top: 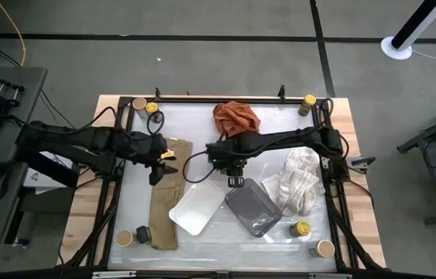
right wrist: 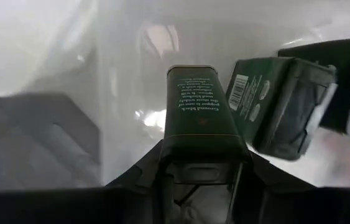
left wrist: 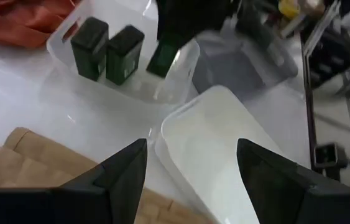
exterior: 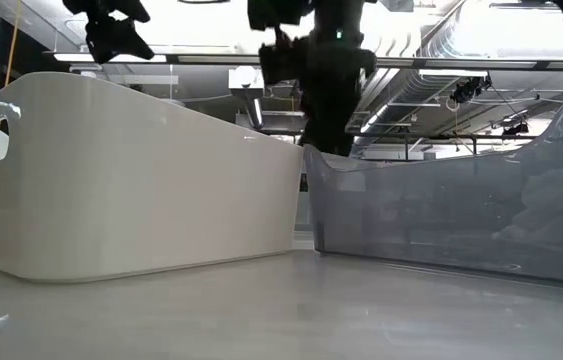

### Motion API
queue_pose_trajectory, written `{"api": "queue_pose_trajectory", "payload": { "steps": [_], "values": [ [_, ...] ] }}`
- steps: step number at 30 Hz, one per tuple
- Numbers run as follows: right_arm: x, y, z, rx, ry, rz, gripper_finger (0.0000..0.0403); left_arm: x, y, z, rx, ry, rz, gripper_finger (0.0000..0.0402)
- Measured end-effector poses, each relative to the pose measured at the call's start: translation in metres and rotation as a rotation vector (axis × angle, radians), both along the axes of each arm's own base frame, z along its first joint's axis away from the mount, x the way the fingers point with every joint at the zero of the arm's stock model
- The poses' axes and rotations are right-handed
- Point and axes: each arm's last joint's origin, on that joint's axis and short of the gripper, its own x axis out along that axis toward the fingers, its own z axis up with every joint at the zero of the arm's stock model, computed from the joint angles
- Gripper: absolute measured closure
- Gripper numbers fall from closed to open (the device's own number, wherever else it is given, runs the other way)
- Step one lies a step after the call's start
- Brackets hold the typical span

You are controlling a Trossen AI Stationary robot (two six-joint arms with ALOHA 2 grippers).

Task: Sort spices by type
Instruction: Put the green seasoning can into the transparent bin

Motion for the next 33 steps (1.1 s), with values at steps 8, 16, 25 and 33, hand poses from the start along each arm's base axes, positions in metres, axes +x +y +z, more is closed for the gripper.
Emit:
{"api": "queue_pose_trajectory", "payload": {
  "steps": [8, 16, 25, 33],
  "values": [
    [0.008, -0.002, -0.022, -0.073, 0.056, 0.157, 0.0262, 0.002, 0.002, 0.002, -0.027, -0.033, 0.096, 0.0165],
    [0.015, -0.009, -0.021, -0.133, -0.001, 0.18, 0.0197, 0.002, 0.002, 0.002, -0.013, -0.034, 0.123, 0.0165],
    [0.001, -0.017, 0.001, -0.118, -0.001, 0.142, 0.0163, -0.002, 0.003, -0.002, 0.023, 0.023, 0.105, 0.0165],
    [-0.025, -0.018, 0.061, -0.072, -0.174, -0.013, 0.0163, -0.003, 0.003, -0.003, 0.051, 0.043, 0.062, 0.0165]
  ]
}}
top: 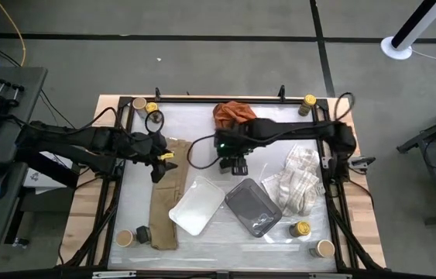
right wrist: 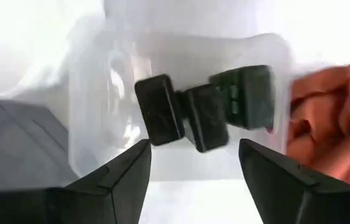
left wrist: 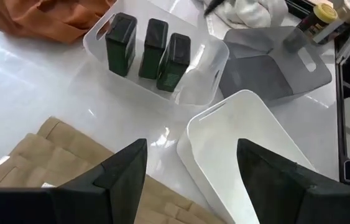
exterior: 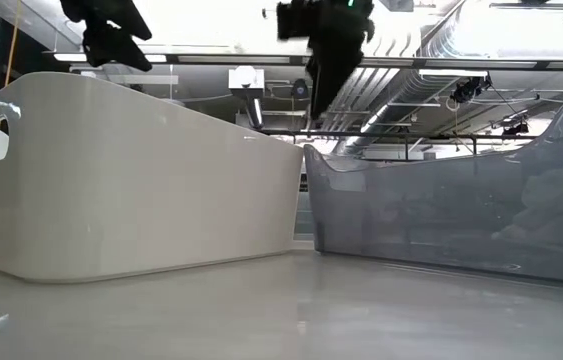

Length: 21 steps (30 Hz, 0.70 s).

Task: Sort spices by type
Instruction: Put the green seasoning can into the transparent bin

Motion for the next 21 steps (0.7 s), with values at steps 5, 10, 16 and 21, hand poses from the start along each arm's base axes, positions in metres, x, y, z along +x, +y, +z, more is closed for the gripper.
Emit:
{"api": "queue_pose_trajectory", "payload": {
  "steps": [5, 10, 16, 21],
  "values": [
    [-0.019, 0.006, 0.034, 0.081, -0.132, -0.146, 0.0163, 0.0, -0.006, -0.002, 0.022, 0.027, -0.25, 0.0165],
    [-0.035, 0.023, 0.061, 0.168, -0.248, -0.281, 0.0163, -0.001, -0.024, -0.016, 0.04, 0.159, -0.567, 0.0165],
    [-0.041, 0.052, 0.069, 0.164, -0.33, -0.404, 0.0162, -0.003, -0.06, -0.046, 0.214, 0.386, -0.994, 0.0165],
    [-0.041, 0.07, 0.066, 0.162, -0.342, -0.454, 0.0162, 0.0, -0.09, -0.057, 0.306, 0.411, -1.197, 0.0165]
  ]
}}
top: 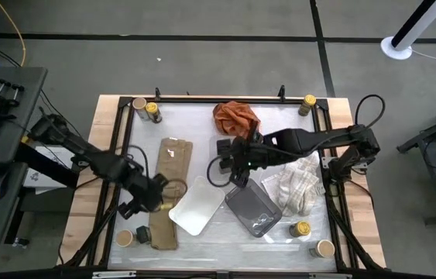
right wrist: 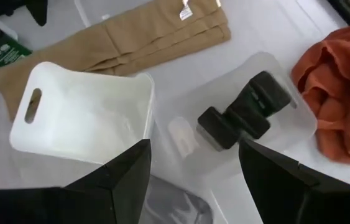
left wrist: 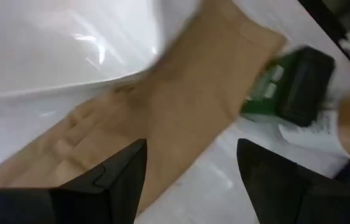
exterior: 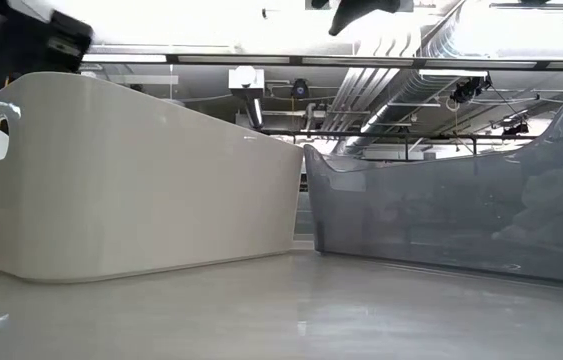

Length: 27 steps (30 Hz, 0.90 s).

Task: Sort spices by type
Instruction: Put the green seasoning can into the transparent bin

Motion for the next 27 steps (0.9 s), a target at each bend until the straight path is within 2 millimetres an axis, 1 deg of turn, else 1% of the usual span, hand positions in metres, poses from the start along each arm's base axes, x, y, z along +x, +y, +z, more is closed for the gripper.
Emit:
{"api": "queue_pose_trajectory", "payload": {
  "steps": [4, 9, 13, 15, 18, 21, 23, 27],
  "values": [
    [-0.002, 0.009, -0.002, -0.003, 0.019, 0.005, 0.0162, 0.0, -0.021, 0.006, 0.014, -0.025, -0.089, 0.0165],
    [-0.006, 0.015, -0.004, -0.054, 0.046, 0.012, 0.0162, -0.003, -0.045, 0.009, 0.037, -0.117, -0.18, 0.0165],
    [-0.01, 0.019, -0.005, -0.074, 0.076, 0.048, 0.0162, -0.005, -0.067, 0.001, 0.019, -0.127, -0.21, 0.0165],
    [-0.01, 0.021, -0.005, -0.082, 0.083, 0.065, 0.0162, -0.006, -0.074, -0.004, 0.042, -0.127, -0.194, 0.0165],
    [-0.012, 0.024, -0.006, -0.093, 0.096, 0.086, 0.0162, -0.004, -0.08, -0.012, 0.082, -0.129, -0.144, 0.0165],
    [-0.012, 0.025, -0.006, -0.102, 0.102, 0.104, 0.0162, -0.002, -0.083, -0.019, 0.087, -0.089, -0.081, 0.0165],
    [-0.013, 0.025, -0.006, -0.107, 0.103, 0.104, 0.0162, -0.002, -0.084, -0.022, 0.083, -0.051, -0.079, 0.0165],
    [-0.013, 0.025, -0.006, -0.118, 0.107, 0.099, 0.0162, -0.002, -0.085, -0.021, 0.077, -0.038, -0.082, 0.0165]
  ]
}}
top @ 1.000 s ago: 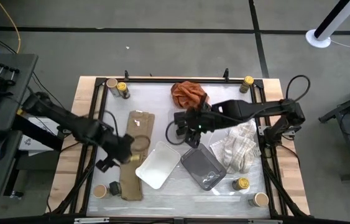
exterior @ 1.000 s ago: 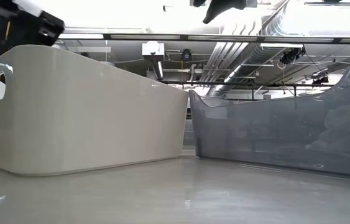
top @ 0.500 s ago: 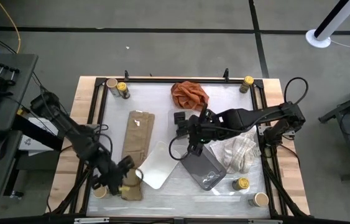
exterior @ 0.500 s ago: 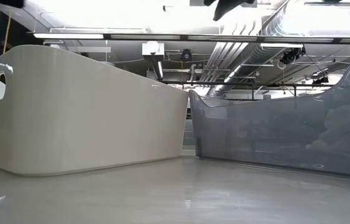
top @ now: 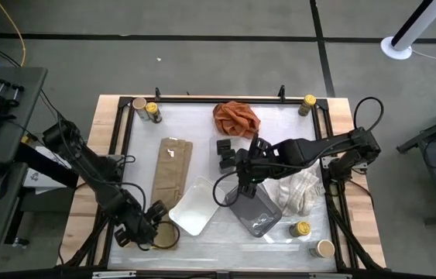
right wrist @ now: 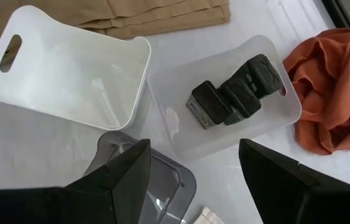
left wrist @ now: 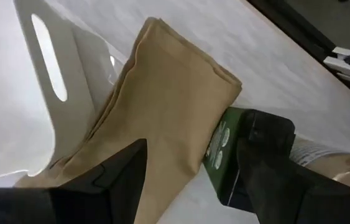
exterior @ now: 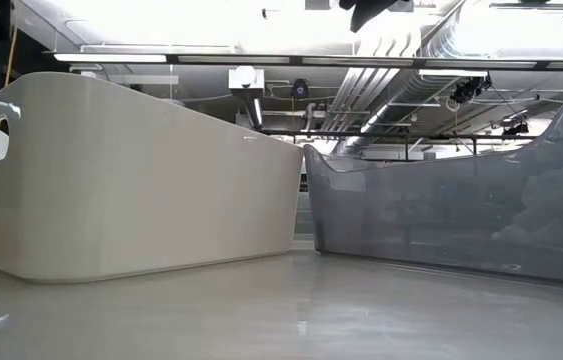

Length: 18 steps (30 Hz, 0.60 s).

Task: Sort spices by type
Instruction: Put the green seasoning can into the transparent bin

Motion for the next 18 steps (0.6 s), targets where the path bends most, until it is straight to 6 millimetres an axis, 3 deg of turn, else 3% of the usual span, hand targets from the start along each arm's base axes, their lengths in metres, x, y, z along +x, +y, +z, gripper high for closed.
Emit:
{"api": "queue_pose_trajectory", "payload": {
  "steps": [9, 18],
  "values": [
    [0.0, 0.0, 0.0, -0.001, 0.0, -0.001, 0.0162, 0.004, -0.002, 0.02, 0.014, -0.042, 0.015, 0.0165],
    [0.0, 0.0, 0.0, 0.005, -0.008, -0.027, 0.0162, -0.009, -0.013, 0.02, -0.023, 0.009, -0.092, 0.0165]
  ]
}}
